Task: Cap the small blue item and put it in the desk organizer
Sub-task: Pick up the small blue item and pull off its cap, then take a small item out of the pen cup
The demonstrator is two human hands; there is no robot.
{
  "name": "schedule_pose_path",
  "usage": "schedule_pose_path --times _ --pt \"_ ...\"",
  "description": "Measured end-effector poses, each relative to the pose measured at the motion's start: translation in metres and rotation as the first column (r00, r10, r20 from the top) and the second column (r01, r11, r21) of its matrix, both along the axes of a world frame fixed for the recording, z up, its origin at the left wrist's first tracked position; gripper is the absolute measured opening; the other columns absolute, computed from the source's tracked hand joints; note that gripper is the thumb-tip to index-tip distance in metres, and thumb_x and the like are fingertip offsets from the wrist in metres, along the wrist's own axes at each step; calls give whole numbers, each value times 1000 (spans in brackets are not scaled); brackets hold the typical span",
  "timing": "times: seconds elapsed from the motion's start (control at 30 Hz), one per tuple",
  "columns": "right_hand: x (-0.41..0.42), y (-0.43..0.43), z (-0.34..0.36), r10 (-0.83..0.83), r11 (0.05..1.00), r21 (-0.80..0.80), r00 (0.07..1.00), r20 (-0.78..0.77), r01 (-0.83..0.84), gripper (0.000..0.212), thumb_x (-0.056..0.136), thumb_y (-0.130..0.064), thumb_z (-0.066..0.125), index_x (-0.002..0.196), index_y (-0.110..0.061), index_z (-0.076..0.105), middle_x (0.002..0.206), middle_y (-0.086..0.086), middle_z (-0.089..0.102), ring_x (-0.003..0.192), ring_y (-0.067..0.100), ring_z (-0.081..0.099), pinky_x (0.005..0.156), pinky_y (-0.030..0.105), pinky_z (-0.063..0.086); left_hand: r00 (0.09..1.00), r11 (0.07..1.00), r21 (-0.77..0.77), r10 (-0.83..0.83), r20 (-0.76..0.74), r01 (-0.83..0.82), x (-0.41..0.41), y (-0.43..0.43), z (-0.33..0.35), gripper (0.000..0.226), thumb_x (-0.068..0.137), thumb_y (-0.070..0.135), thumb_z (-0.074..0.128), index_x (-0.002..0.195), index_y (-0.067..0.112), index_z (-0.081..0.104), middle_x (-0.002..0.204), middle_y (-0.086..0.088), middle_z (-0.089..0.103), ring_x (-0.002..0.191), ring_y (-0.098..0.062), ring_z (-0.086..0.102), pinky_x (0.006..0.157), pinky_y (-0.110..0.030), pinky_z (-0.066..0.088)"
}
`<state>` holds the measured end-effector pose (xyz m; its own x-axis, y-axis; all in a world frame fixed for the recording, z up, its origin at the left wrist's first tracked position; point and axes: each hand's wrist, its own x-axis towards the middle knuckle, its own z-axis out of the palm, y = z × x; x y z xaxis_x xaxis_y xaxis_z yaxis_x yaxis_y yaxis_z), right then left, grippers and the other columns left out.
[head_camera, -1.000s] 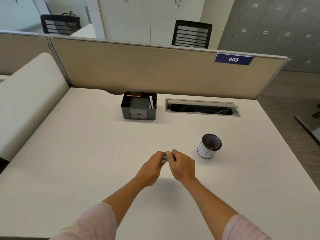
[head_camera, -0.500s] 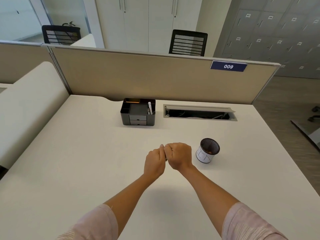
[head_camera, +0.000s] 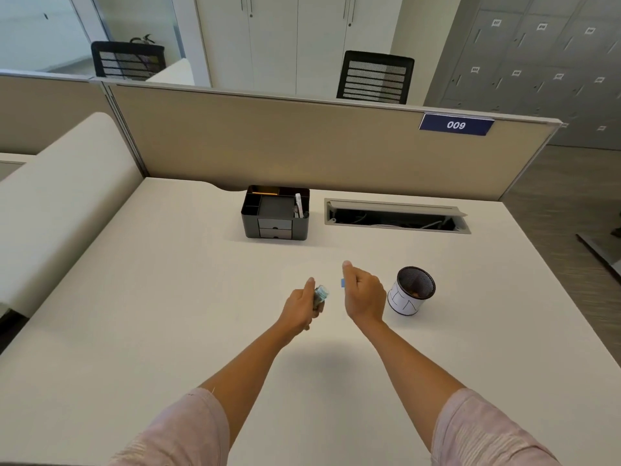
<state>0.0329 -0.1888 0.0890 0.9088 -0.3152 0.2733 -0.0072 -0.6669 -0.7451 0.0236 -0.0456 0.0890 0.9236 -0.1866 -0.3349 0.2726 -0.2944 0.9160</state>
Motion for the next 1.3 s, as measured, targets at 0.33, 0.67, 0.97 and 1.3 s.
schedule_pose_path --times 0.33,0.67,0.97,1.3 --pt "-33 18 -83 199 965 -32 805 -559 -260 42 93 -60 45 87 -18 46 73 -4 57 64 19 52 52 28 33 987 987 12 158 -38 -157 -12 37 -34 69 98 60 15 71 12 57 58 1 45 58 -14 40 60 -29 35" --pt "-47 21 -95 259 895 -116 712 -652 -431 37 90 -55 52 114 -27 47 111 -8 67 97 20 63 76 30 41 984 984 20 177 -19 -176 -22 47 -49 69 99 58 14 69 13 57 57 1 45 58 -15 39 63 -32 34" --pt "-51 18 -94 223 872 -189 709 -670 -453 38 85 -49 56 116 -30 44 95 -9 62 90 22 63 72 30 38 986 987 8 163 -25 -163 -25 41 -46 67 99 57 15 73 13 58 61 -1 47 60 -14 41 63 -29 35" --pt "-51 12 -73 136 903 -238 764 -630 -357 62 80 -64 61 126 -30 37 84 -5 67 73 21 60 67 31 42 987 984 -92 150 -57 -155 -21 32 -41 63 98 58 16 86 13 58 72 -1 49 65 -14 42 63 -27 37"
